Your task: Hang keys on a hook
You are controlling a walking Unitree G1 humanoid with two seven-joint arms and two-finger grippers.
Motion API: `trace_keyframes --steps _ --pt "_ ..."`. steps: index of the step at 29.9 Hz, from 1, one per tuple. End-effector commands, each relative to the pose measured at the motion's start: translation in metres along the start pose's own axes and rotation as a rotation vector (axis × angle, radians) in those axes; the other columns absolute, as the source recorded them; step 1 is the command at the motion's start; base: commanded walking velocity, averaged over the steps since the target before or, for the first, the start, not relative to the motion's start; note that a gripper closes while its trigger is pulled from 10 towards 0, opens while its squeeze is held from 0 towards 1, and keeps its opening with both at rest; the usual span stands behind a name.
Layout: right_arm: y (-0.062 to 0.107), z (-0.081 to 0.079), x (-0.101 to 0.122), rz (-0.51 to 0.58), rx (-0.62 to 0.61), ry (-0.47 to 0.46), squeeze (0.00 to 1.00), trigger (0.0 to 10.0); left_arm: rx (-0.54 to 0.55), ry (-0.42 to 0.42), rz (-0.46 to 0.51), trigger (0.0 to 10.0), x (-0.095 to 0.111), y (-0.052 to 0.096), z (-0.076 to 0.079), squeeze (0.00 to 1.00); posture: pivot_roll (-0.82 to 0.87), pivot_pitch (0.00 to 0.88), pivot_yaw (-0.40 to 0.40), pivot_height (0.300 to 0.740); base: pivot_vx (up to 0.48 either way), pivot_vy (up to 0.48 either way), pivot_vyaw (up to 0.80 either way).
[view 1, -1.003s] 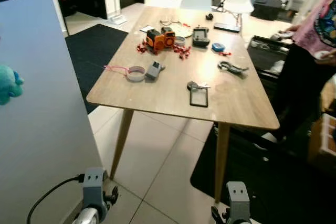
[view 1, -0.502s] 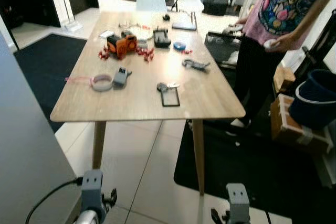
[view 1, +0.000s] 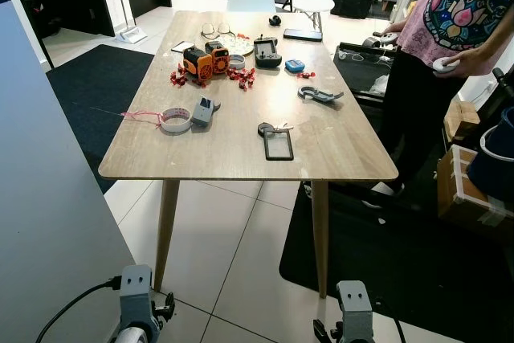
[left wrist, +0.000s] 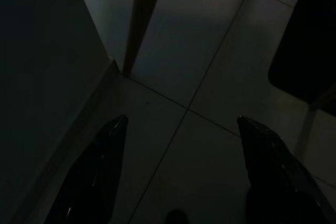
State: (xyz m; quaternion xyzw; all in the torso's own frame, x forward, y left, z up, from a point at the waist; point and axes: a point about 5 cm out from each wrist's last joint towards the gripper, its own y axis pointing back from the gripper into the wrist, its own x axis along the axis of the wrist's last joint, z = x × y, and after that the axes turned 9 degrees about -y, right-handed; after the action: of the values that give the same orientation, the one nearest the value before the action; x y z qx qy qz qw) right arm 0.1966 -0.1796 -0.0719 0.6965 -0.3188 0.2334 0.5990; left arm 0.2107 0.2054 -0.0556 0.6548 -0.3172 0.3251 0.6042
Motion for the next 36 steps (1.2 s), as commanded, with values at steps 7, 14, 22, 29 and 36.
trace_keyframes --steps 7,14,22,29,36 --pt "0.0018 0.0028 -0.0051 -0.021 -0.012 -0.008 0.0 10.0 0.011 0.029 -0.043 10.0 -0.0058 0.0011 -0.0032 0.0 0.04 0.054 0.0 0.74 0.0 0.0 0.0" --pt "0.0023 0.0035 -0.0065 -0.028 -0.013 -0.006 0.0 10.0 -0.008 0.031 -0.026 10.0 -0.0053 0.0015 -0.0012 0.0 0.04 0.055 -0.001 0.74 0.306 0.0 0.0" --pt "0.002 0.0029 -0.0061 -0.028 -0.009 -0.002 0.0 10.0 -0.021 0.046 -0.022 10.0 -0.005 0.0014 0.0023 0.0 0.04 0.056 -0.006 0.74 0.364 0.0 0.0" --pt "0.0016 0.0025 -0.005 -0.026 -0.007 0.001 0.0 10.0 -0.018 0.054 -0.01 10.0 -0.0043 0.0017 0.0027 0.0 0.04 0.058 -0.009 0.74 0.31 0.0 0.0" --pt "0.0016 0.0024 -0.0051 -0.027 -0.006 0.002 0.0 10.0 -0.007 0.047 0.007 10.0 -0.0037 0.0026 0.0002 0.0 0.04 0.057 -0.008 0.74 0.0 0.0 0.0"
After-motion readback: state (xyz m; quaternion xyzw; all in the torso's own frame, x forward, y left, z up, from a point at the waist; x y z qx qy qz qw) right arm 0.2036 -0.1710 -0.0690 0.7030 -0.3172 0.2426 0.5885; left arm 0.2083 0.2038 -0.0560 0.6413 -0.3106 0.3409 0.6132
